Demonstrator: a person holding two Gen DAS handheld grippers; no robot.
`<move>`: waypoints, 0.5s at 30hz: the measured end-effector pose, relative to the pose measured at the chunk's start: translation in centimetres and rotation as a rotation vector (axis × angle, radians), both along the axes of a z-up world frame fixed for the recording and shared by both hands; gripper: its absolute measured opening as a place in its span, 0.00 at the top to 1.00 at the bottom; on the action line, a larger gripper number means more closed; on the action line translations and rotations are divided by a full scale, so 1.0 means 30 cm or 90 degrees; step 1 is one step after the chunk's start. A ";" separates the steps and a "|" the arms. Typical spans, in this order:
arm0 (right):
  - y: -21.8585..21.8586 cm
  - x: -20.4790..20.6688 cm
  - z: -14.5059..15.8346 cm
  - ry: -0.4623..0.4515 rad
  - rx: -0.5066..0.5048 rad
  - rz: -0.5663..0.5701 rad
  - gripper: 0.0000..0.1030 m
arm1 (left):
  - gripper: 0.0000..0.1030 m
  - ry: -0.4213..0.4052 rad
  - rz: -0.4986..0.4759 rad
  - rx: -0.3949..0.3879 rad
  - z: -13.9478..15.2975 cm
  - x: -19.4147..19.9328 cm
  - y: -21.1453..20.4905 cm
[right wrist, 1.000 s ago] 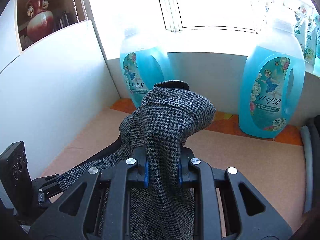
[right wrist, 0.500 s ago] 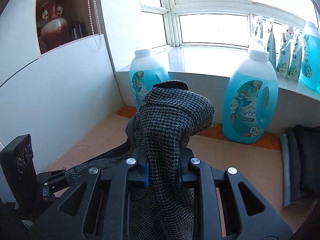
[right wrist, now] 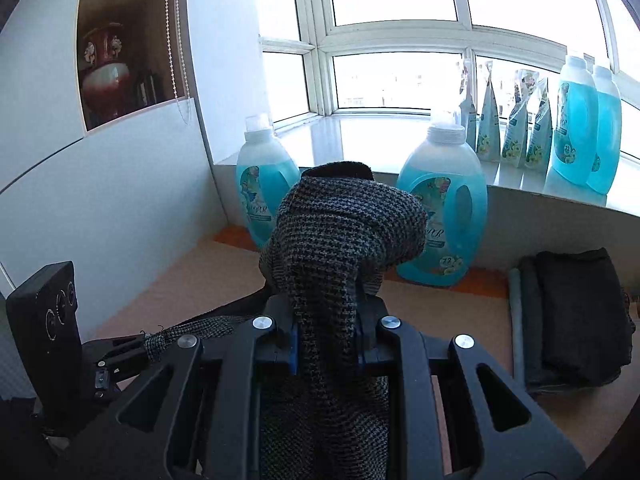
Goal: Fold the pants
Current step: 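Lift the folded pants with both grippers and carry them toward the dark pants stack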
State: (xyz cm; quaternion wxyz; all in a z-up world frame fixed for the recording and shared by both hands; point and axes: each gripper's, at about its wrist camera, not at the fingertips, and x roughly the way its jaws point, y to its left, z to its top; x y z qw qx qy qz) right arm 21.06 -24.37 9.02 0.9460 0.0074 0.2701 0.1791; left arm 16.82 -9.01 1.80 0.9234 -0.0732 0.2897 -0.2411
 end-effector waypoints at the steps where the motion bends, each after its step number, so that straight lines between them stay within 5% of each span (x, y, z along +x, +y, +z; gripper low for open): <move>1: -0.023 -0.008 0.006 -0.002 0.000 -0.005 0.80 | 0.74 -0.002 -0.006 0.001 0.006 -0.001 -0.022; 15: -0.407 -0.045 0.099 -0.029 -0.010 -0.100 0.80 | 0.74 -0.027 -0.100 -0.009 0.080 0.071 -0.380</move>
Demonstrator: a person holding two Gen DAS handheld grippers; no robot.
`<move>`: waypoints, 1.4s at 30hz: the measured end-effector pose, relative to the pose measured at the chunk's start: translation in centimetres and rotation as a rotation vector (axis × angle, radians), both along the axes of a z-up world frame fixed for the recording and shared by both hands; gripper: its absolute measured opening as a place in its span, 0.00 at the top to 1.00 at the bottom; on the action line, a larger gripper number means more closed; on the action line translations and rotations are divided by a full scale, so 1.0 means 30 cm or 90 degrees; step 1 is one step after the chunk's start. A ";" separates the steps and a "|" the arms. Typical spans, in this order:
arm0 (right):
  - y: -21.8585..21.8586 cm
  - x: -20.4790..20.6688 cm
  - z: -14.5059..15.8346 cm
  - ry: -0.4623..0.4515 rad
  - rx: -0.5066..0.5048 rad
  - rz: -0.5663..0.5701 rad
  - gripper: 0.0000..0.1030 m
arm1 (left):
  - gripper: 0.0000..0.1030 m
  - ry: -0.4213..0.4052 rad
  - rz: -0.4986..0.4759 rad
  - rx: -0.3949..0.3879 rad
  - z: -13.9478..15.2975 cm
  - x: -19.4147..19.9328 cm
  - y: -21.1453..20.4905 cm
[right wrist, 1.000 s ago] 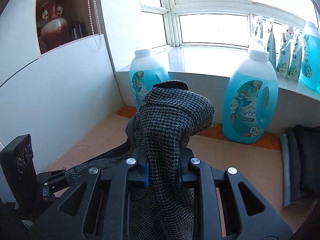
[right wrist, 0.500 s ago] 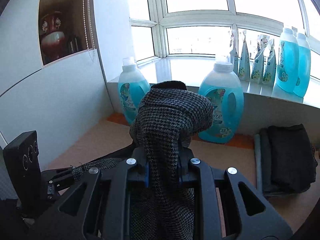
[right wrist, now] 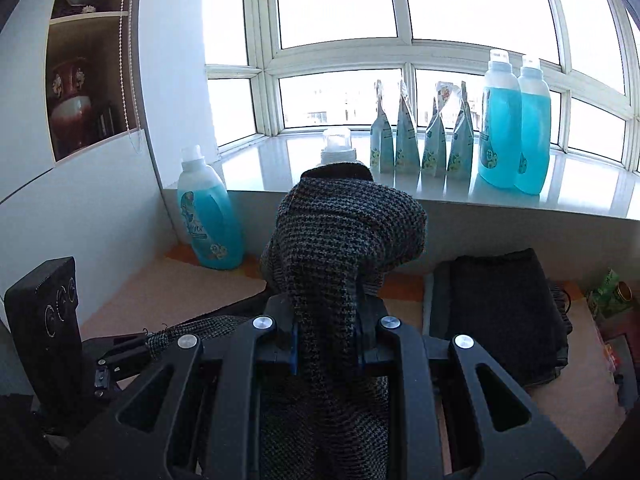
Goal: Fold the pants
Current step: 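Lift the folded pants with both grippers and carry them toward the dark pants stack, then lower the pants onto the stack and open both grippers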
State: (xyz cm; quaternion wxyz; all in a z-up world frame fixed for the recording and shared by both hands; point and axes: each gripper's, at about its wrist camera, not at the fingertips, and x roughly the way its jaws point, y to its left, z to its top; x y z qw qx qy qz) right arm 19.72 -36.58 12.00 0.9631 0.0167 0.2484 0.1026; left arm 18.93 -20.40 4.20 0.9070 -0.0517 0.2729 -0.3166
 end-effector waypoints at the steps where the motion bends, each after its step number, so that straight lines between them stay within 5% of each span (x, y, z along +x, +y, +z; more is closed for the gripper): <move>1: -0.034 0.007 0.004 0.000 0.002 -0.009 0.80 | 0.74 -0.002 -0.007 -0.002 0.007 0.009 -0.031; 15: -0.464 0.285 -0.007 0.019 -0.037 -0.083 0.80 | 0.74 -0.019 -0.068 0.001 0.001 0.225 -0.450; 31: -0.800 0.690 -0.306 0.119 -0.067 -0.144 0.79 | 0.75 0.052 -0.060 0.017 -0.251 0.437 -0.667; 39: -0.904 0.724 -0.372 0.159 -0.095 -0.264 0.32 | 0.59 0.098 -0.077 0.050 -0.298 0.444 -0.607; 42: -0.931 0.697 -0.334 0.145 -0.103 -0.309 0.23 | 0.52 0.101 -0.075 0.063 -0.294 0.418 -0.558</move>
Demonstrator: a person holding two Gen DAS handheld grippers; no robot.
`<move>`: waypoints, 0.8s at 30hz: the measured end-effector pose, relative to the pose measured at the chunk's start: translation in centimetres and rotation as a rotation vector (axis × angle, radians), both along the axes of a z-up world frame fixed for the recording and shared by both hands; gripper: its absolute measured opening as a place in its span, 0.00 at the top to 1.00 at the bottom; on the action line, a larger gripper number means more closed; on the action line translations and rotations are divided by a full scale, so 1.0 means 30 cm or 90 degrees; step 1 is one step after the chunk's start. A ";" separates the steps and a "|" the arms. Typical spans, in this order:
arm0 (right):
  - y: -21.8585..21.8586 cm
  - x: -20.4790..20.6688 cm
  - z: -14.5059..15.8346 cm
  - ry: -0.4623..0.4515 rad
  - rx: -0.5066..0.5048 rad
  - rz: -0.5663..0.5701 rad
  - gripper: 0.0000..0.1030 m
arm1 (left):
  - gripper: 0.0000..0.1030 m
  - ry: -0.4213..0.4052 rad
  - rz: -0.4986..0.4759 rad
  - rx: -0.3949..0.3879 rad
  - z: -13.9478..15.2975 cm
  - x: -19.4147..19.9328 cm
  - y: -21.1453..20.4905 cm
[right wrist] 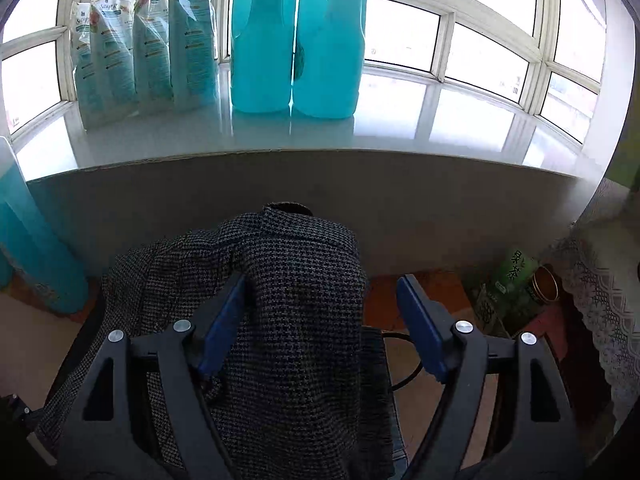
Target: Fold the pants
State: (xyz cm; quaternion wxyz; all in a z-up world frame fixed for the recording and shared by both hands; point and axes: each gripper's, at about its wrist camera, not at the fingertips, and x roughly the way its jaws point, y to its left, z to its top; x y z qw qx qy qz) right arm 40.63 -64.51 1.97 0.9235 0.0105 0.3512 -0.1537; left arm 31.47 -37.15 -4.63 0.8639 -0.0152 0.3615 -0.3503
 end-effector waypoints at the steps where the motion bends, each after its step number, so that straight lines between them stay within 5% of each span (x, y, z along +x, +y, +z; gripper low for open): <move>1: -0.012 -0.012 0.017 -0.004 0.014 -0.010 0.23 | 0.52 -0.001 0.000 0.004 -0.001 -0.004 0.016; 8: -0.042 -0.155 0.073 -0.036 0.060 -0.040 0.23 | 0.52 -0.009 0.014 0.021 0.035 -0.035 0.080; 24: 0.206 -0.600 0.151 -0.126 0.052 0.031 0.23 | 0.51 -0.094 0.041 0.027 0.204 -0.209 0.268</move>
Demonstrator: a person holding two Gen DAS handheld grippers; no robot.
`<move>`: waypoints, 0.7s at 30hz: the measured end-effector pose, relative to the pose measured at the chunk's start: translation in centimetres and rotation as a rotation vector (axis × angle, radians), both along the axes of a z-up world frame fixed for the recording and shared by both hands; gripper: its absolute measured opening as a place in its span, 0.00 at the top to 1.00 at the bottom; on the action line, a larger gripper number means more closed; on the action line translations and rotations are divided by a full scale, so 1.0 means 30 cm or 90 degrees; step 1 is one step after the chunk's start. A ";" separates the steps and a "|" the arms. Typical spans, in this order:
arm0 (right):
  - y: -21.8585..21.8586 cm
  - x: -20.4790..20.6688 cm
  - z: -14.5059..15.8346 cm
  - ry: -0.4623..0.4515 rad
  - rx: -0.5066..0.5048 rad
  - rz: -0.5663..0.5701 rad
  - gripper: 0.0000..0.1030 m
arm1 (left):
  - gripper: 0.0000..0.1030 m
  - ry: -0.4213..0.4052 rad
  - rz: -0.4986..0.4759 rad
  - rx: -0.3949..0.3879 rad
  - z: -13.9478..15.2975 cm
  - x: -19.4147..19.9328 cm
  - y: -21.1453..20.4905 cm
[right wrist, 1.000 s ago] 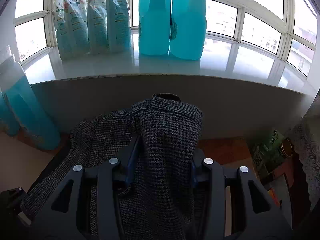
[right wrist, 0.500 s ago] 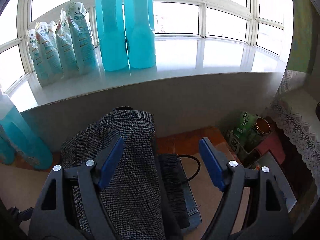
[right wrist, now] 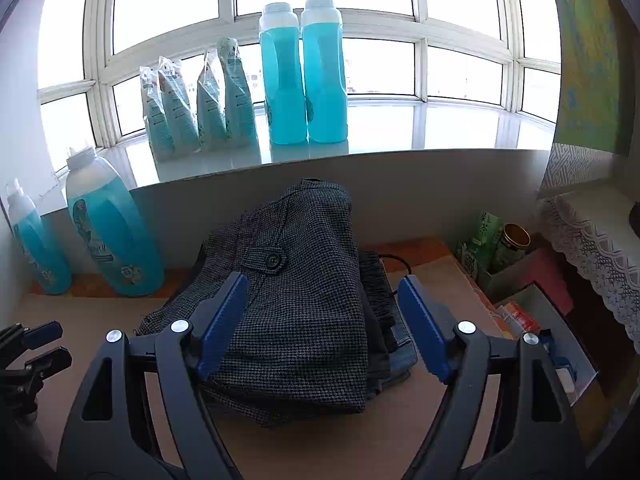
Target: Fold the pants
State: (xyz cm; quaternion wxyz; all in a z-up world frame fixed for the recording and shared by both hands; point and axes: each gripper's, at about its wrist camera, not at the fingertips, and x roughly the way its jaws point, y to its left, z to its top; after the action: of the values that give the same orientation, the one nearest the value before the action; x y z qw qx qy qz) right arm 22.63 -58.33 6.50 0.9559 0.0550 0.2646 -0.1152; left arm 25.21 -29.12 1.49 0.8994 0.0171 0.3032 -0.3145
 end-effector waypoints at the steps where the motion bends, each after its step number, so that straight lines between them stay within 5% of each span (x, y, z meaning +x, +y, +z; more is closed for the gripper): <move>1: 0.011 -0.015 0.011 -0.009 -0.002 0.008 0.23 | 0.47 -0.002 -0.001 -0.003 0.007 -0.012 0.019; 3: 0.033 -0.029 0.028 -0.013 -0.012 0.017 0.24 | 0.39 -0.009 0.001 -0.008 0.020 -0.042 0.052; 8: 0.103 -0.126 0.054 -0.037 0.039 0.043 0.45 | 0.39 -0.041 0.008 -0.001 0.034 -0.144 0.128; 21: 0.447 -0.542 0.030 -0.022 0.004 0.087 0.45 | 0.22 -0.089 0.029 -0.011 0.083 -0.432 0.311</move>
State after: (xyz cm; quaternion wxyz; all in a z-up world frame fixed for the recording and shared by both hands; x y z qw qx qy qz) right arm 6.36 -44.92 7.40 0.9658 0.0415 0.2514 -0.0477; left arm 12.25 -19.81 3.97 0.9254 0.0247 0.2371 -0.2945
